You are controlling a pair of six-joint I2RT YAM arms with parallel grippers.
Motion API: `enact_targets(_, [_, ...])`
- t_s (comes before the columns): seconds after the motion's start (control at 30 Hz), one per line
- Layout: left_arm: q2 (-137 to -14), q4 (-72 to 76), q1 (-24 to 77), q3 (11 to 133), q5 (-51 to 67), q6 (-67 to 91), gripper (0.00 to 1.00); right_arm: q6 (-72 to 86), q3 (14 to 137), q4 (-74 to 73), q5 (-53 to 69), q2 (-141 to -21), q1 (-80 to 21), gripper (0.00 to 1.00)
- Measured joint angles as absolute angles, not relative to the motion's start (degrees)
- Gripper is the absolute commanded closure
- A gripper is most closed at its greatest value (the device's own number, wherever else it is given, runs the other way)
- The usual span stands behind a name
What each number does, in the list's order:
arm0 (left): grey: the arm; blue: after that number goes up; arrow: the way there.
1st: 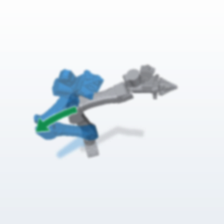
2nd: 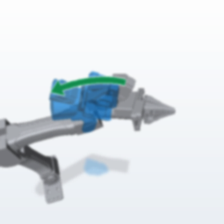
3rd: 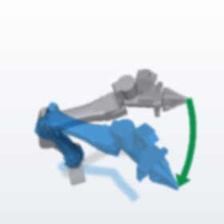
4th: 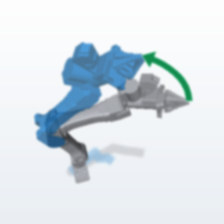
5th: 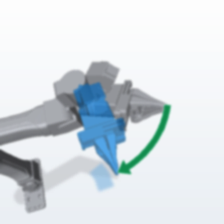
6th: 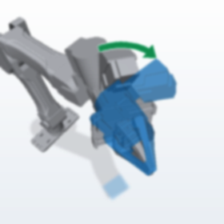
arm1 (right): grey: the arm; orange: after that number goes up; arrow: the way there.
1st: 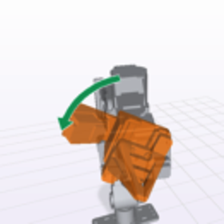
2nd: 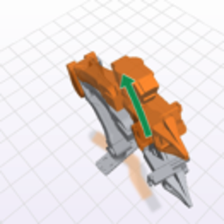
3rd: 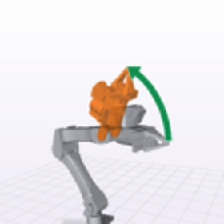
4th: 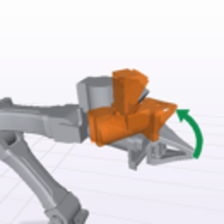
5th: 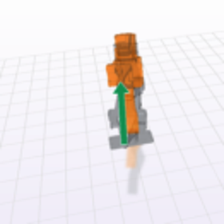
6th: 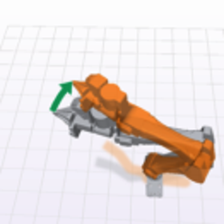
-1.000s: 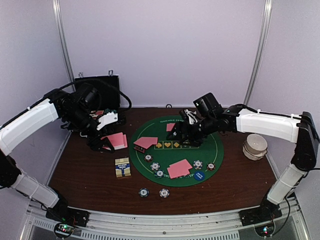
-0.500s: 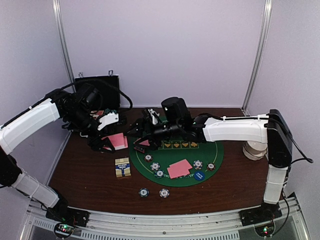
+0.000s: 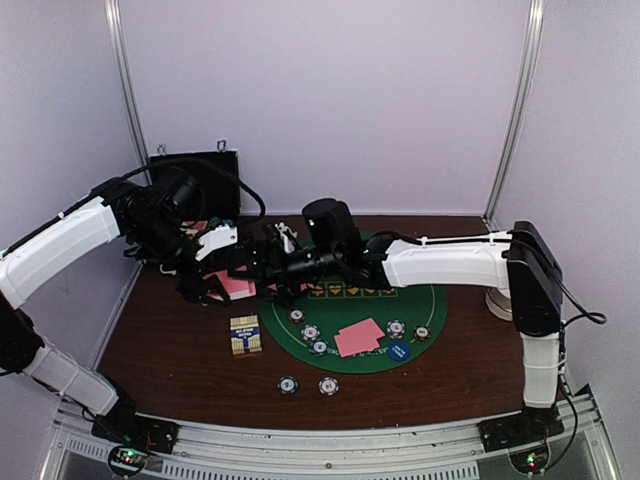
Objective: Distribute texas hold em gaming equipment
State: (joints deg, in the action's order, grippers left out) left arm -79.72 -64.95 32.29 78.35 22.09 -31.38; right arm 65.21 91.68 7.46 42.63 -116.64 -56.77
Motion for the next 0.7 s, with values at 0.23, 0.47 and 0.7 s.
enact_targets(0.23, [-79.72,-64.90,32.29,78.35,22.06,-31.38,1.00,66.63,94.19,8.32,43.64,-120.31,-57.14,0.20])
enact_targets(0.47, [-79.72,-64.84,32.29,78.35,22.09,-31.38,1.00,67.48,98.50,7.94,44.18,-124.03,-57.80,0.23])
enact_targets(0.7, [-79.72,-64.84,32.29,78.35,22.06,-31.38,1.00,67.51,101.45,7.09,45.06,-126.56,-58.17,0.23])
